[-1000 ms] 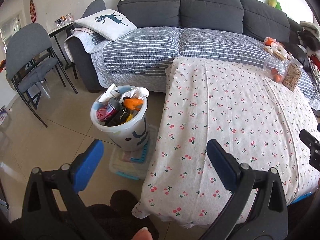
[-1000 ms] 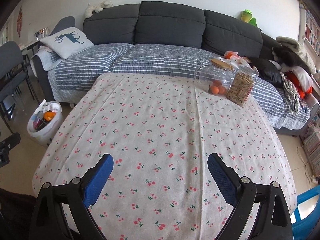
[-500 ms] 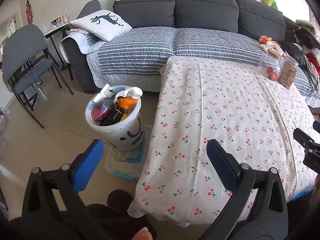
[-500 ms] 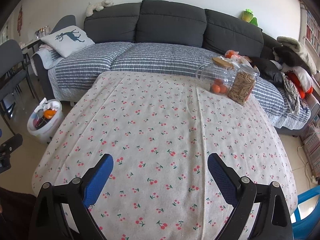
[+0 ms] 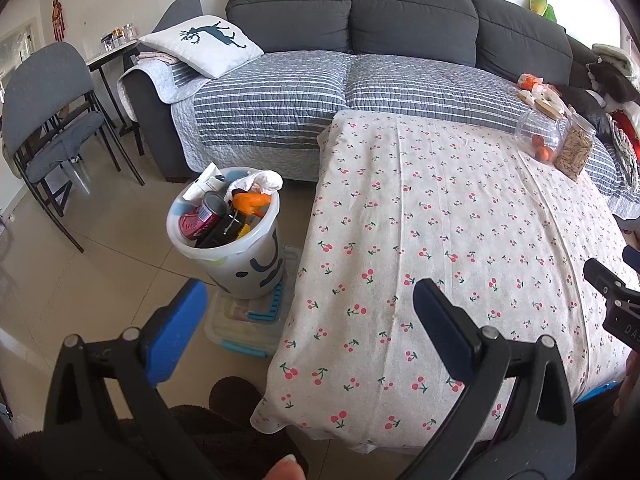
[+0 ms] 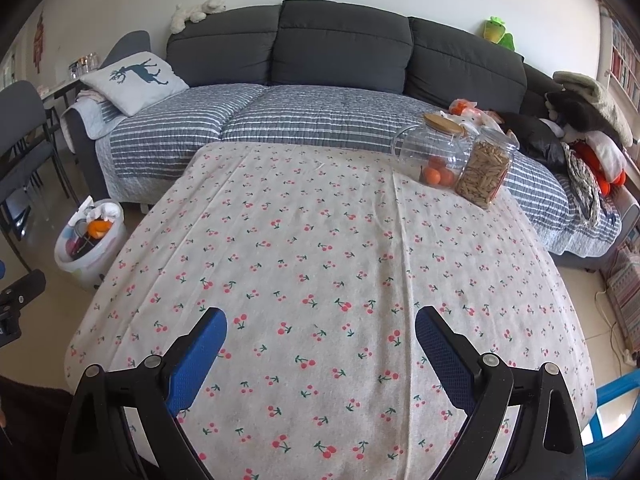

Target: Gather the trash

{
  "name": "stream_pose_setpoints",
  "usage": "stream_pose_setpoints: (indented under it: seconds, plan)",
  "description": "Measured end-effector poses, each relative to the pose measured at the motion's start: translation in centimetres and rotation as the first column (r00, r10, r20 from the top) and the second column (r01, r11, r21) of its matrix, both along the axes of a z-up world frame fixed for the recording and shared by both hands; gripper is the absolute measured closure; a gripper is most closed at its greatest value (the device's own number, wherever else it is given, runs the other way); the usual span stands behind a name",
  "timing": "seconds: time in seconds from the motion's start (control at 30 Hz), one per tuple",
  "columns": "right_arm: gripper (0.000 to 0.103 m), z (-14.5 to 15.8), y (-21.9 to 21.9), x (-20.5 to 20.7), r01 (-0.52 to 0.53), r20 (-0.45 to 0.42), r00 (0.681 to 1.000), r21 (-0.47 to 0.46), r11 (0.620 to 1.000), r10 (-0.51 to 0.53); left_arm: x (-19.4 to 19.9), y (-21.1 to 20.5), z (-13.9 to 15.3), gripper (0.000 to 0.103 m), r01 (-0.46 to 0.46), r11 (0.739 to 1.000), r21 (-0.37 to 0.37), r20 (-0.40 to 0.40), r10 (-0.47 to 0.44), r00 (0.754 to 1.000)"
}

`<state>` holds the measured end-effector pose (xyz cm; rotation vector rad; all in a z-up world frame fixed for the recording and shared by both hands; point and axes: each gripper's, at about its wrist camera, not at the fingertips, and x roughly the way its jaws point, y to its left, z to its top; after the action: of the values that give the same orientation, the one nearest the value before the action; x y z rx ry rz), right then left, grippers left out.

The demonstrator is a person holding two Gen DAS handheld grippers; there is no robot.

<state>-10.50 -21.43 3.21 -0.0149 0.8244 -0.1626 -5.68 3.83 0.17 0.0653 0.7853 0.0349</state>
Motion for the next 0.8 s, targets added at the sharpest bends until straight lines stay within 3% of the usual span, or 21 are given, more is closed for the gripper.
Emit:
stream_pose_setpoints:
  seconds: [0.8]
  plan:
    - [0.006,0.04,0.26,-0.03,-0.008,-0.002,1.0,-0.001,1.0,0.008,0.1,-0.04,-0.16,0.001,-0.004,1.0,-0.004,-0.016,0.004,1.0]
